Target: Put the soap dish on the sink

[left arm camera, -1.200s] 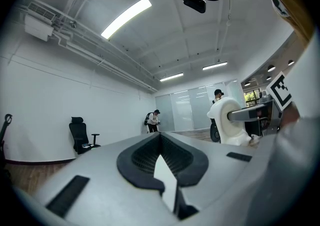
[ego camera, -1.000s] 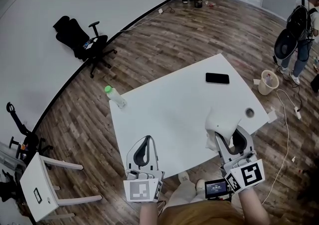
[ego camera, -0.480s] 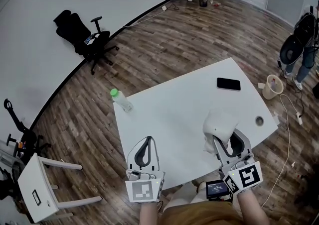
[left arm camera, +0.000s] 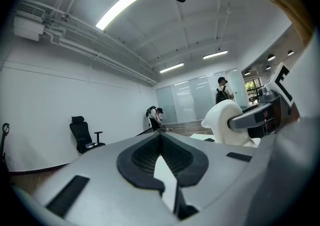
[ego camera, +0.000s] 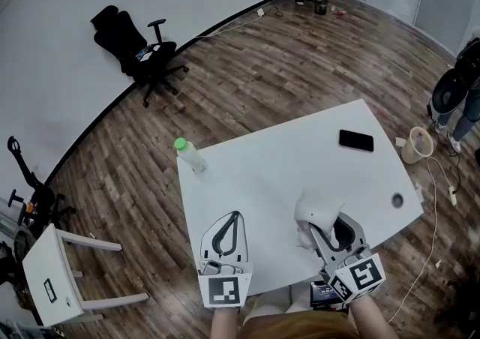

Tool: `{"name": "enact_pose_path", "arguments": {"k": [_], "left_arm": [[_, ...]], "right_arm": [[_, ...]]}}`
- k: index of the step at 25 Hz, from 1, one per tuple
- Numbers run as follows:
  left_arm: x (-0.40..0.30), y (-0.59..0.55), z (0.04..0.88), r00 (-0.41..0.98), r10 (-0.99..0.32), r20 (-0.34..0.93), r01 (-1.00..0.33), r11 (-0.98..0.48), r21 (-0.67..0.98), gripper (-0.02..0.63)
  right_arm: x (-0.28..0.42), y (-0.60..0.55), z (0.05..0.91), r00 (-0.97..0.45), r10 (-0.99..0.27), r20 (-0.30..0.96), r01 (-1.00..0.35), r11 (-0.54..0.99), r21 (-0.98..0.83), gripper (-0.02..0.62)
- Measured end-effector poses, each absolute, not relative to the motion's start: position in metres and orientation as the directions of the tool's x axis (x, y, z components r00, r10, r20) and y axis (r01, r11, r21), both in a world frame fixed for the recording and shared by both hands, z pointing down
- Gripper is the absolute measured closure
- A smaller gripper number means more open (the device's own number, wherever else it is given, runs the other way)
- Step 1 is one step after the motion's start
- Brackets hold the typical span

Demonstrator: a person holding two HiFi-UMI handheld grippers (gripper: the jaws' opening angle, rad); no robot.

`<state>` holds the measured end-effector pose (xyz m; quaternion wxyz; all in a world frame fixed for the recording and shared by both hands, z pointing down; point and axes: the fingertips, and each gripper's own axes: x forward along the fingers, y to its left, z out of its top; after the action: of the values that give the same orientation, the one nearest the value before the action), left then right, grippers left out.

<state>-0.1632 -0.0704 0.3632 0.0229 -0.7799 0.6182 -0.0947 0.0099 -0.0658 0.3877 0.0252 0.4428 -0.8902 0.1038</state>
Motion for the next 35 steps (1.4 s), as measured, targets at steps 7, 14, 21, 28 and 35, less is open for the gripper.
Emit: {"name": "enact_pose_path", "arguments": {"k": [7, 14, 21, 28, 35], "left_arm": [[-0.162, -0.089, 0.377, 0.213, -0.967, 0.142, -0.961, -0.233, -0.151, 0.598], [-0.161, -0.096, 0.398, 0.204, -0.961, 0.186, -0.962, -0.232, -0.145, 0.598], [-0.156, -0.098, 0.439, 0.221, -0.937, 0.271, -0.949, -0.271, -0.163, 0.598], [-0.149, -0.094, 0.481, 0.235, -0.899, 0.369, -0.933, -0.315, -0.174, 0.598], [-0.148, -0.083, 0.508, 0.247, -0.872, 0.423, -0.932, -0.334, -0.143, 0.598]], "right_arm": [[0.008, -0.086, 0.417, -0.626, -0.761, 0.173, -0.779, 0.598, -0.188, 0.397], [0.011, -0.1, 0.442, -0.633, -0.743, 0.216, -0.773, 0.599, -0.206, 0.4], [0.009, -0.108, 0.466, -0.643, -0.72, 0.262, -0.766, 0.612, -0.199, 0.402], [0.015, -0.106, 0.498, -0.636, -0.701, 0.321, -0.771, 0.597, -0.224, 0.405], [0.009, -0.097, 0.514, -0.648, -0.677, 0.349, -0.76, 0.602, -0.245, 0.407]]}}
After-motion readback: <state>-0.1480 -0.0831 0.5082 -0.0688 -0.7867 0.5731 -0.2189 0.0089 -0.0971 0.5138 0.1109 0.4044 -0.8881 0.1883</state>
